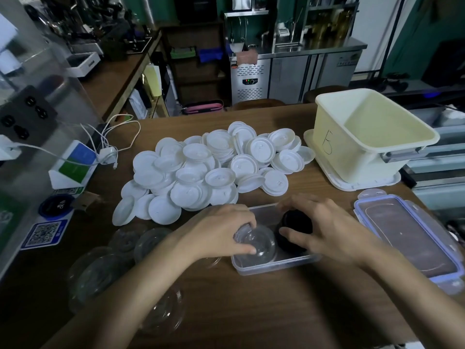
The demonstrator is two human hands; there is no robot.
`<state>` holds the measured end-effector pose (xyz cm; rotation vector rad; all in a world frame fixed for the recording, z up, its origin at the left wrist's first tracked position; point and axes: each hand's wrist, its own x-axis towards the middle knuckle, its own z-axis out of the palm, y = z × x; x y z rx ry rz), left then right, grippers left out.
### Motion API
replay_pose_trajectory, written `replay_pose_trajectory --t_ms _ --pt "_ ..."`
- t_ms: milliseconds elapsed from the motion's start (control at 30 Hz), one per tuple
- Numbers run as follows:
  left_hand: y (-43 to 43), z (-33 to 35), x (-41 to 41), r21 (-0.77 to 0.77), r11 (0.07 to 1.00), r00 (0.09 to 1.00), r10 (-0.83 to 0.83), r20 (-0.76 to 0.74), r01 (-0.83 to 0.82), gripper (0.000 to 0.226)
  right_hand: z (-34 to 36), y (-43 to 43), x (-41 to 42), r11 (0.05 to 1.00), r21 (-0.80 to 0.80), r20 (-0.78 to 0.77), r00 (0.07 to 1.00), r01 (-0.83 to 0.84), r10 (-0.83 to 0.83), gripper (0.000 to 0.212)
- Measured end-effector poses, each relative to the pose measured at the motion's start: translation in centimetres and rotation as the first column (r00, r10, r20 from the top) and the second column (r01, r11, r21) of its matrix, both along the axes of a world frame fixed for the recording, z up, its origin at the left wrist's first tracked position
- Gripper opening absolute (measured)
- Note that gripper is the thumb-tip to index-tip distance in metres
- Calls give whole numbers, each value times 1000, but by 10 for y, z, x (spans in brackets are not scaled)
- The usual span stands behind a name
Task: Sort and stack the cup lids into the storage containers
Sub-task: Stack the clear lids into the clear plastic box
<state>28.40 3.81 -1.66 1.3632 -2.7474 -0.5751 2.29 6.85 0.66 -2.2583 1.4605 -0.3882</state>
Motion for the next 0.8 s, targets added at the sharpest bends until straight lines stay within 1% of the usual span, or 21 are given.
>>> replay_pose_trajectory --t_ms 100,200,300,433,533,667,800 --pt "7 2 17 -13 999 997 33 -72 -34 32 0 -1 17 1000 -14 2 1000 -17 17 49" --pt "13 2 46 -18 993 984 112 -136 -116 27 -2 -4 40 998 -39 -13 999 -53 53 43" --pt "20 -2 82 -29 982 972 182 -145 -189 24 -5 -7 65 994 -52 -79 993 -97 93 42" --pt "33 -11 126 -47 968 963 237 -129 -245 24 -6 -7 101 987 -4 -56 985 -162 161 42" --pt "38 -21 157 -41 948 946 311 -87 -316 40 -11 -3 129 987 28 -73 984 -161 162 51" --pt "43 -34 183 -19 941 940 337 -60 -338 72 -31 6 169 982 111 -230 957 -155 177 76" --pt "41 -44 189 -48 937 938 346 -12 -346 87 -54 6 198 993 117 -324 944 -34 71 87"
